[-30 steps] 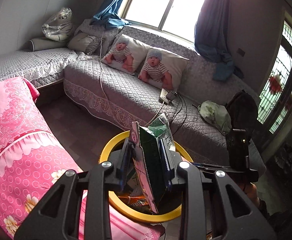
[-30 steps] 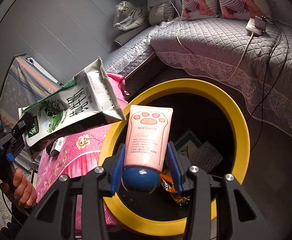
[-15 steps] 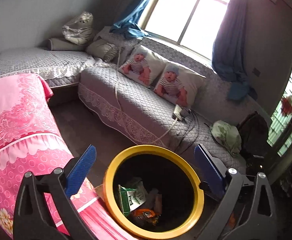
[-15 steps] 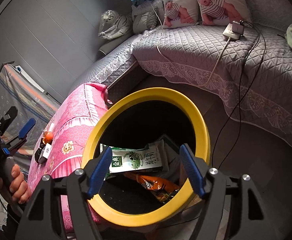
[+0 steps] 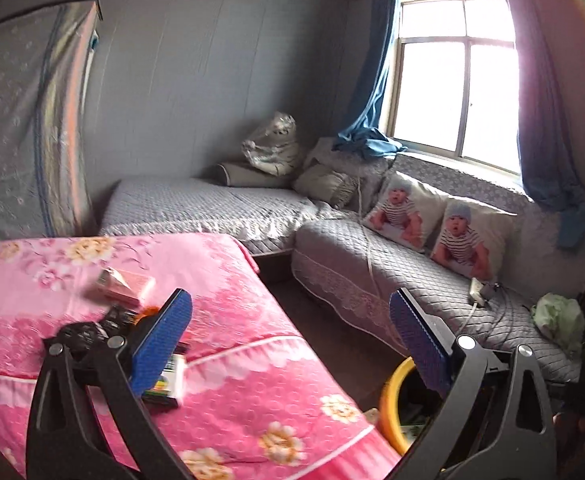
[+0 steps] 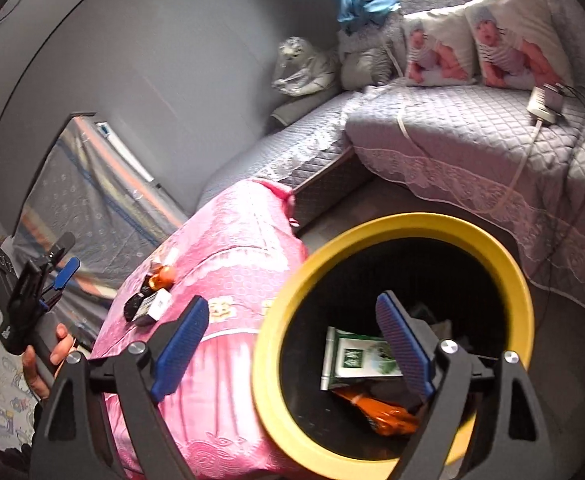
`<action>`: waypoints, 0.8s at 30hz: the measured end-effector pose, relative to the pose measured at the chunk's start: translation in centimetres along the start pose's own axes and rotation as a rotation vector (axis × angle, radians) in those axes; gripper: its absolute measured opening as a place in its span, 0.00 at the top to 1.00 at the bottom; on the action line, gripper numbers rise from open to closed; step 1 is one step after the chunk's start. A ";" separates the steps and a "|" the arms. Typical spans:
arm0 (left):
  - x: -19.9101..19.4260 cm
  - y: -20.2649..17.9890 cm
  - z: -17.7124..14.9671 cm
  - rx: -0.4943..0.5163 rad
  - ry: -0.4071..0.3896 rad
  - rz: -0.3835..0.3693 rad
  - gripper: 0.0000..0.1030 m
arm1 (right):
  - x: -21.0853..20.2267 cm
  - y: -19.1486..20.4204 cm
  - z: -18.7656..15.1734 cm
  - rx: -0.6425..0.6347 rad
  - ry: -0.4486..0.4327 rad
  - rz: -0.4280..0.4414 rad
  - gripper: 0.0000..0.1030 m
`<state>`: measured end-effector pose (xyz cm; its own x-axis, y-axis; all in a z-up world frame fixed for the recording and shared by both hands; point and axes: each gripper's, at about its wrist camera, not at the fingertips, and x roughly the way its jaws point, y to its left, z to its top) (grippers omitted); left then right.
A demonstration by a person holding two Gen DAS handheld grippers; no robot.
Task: Collect trash
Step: 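Move both tools back to the bed and grasp the black bag with the left tool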
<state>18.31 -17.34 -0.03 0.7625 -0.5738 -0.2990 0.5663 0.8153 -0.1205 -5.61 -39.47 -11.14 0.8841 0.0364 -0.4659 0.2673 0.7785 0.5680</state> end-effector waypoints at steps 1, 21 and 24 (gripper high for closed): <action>-0.6 1.7 -0.2 0.015 -0.013 0.030 0.08 | 0.4 0.7 0.0 -0.015 0.009 0.020 0.18; 3.6 23.4 -5.0 0.070 0.281 0.168 0.08 | 8.7 11.3 -0.9 -0.187 0.180 0.170 0.14; 5.4 24.1 -4.9 0.069 0.310 0.132 0.08 | 9.7 12.0 -0.8 -0.202 0.191 0.173 0.14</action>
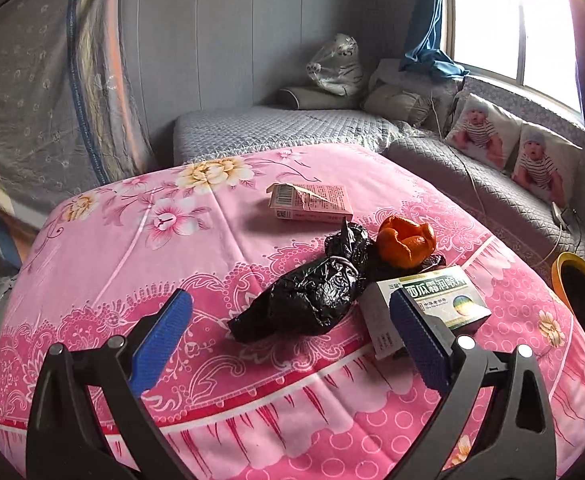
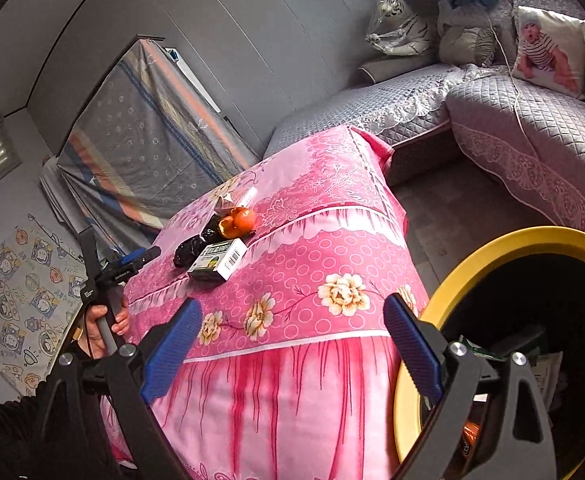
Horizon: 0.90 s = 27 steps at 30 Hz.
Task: Collect trash
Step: 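Move both tools back to the bed and grasp the black bag with the left tool, then grasp the torn pink juice carton with the right tool while the left tool holds the bag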
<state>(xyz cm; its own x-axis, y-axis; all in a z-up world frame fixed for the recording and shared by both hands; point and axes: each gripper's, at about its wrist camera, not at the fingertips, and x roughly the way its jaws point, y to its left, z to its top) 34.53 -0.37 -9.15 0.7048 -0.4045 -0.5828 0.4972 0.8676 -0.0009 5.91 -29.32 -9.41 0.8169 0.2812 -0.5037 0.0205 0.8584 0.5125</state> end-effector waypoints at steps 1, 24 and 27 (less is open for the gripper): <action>0.6 -0.1 0.2 0.011 0.011 -0.006 0.08 | 0.4 0.1 0.1 -0.004 0.005 0.002 0.14; 4.6 2.9 0.1 -0.143 0.127 -0.083 0.80 | 6.2 7.1 3.6 -0.249 0.066 0.065 0.11; 2.6 3.3 0.2 -0.164 0.095 -0.088 0.82 | 9.6 10.1 4.5 -0.380 0.094 0.035 0.11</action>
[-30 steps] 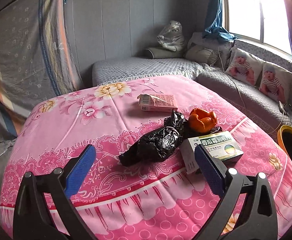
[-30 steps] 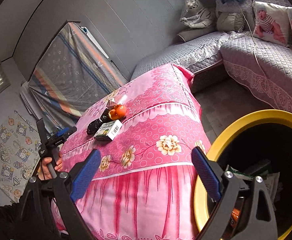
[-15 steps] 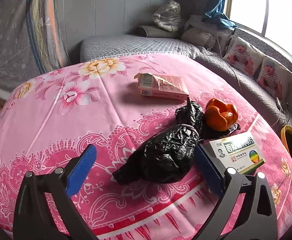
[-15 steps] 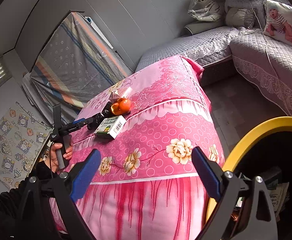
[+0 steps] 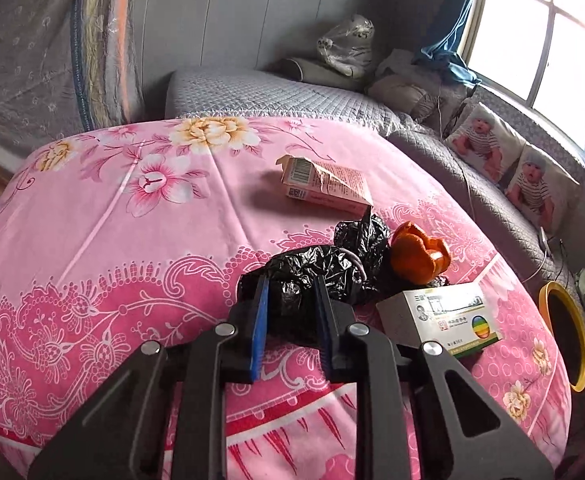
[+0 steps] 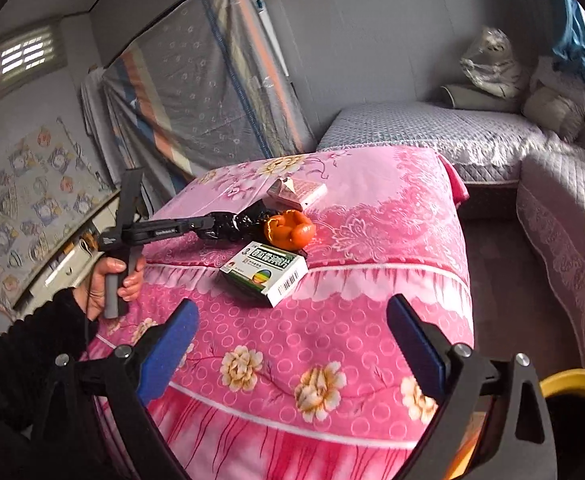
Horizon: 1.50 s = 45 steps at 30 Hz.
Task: Collect trash
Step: 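Grasp the torn pink juice carton with the right tool while the left tool holds the bag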
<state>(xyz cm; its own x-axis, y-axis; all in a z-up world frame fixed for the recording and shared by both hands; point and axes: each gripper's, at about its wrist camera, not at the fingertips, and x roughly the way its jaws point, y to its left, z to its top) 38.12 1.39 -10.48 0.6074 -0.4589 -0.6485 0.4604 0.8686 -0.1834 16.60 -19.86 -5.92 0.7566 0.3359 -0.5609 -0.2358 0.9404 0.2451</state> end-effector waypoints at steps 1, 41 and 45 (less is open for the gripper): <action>-0.8 0.0 -0.1 -0.002 -0.011 -0.001 0.82 | 1.4 0.7 0.8 -0.030 0.012 -0.013 0.10; -10.5 2.3 -5.6 0.010 0.083 -0.153 0.21 | 38.2 3.7 14.2 -0.701 0.593 -0.043 0.10; -8.8 1.3 -5.6 0.076 0.145 -0.153 0.22 | 38.8 3.3 14.5 -0.656 0.592 -0.021 0.10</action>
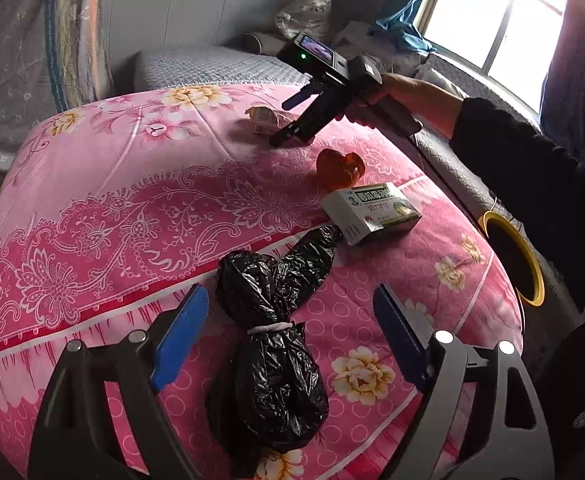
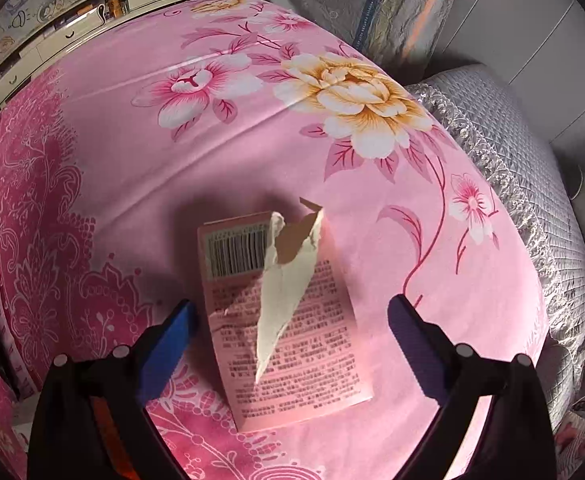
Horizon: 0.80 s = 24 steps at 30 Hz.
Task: Collect trash
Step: 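Grasp the torn pink juice carton with the right tool while the left tool holds the bag, then carry the black bag and pink carton over the bin and open both tools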
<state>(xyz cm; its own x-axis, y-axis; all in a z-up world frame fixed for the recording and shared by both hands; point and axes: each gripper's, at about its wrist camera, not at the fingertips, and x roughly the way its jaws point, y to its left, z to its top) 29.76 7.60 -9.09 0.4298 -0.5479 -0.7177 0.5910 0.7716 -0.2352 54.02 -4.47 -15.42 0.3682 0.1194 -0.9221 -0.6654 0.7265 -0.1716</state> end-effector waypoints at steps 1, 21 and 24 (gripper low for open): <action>0.6 0.0 0.1 0.001 0.022 -0.002 0.22 | 0.1 -0.1 0.0 0.012 -0.003 0.008 0.10; -5.2 -2.7 -1.5 -0.139 -0.163 0.169 0.74 | -13.8 1.0 -7.0 0.291 -0.391 0.172 0.48; -7.3 -5.6 -1.2 -0.153 -0.256 0.277 0.74 | -18.5 2.9 -10.7 0.322 -0.499 0.275 0.48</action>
<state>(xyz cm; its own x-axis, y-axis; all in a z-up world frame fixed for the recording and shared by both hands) 22.47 7.64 -3.31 0.7262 -0.3604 -0.5855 0.3289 0.9299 -0.1646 38.31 -11.86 -2.58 0.5210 0.5728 -0.6327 -0.5786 0.7820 0.2315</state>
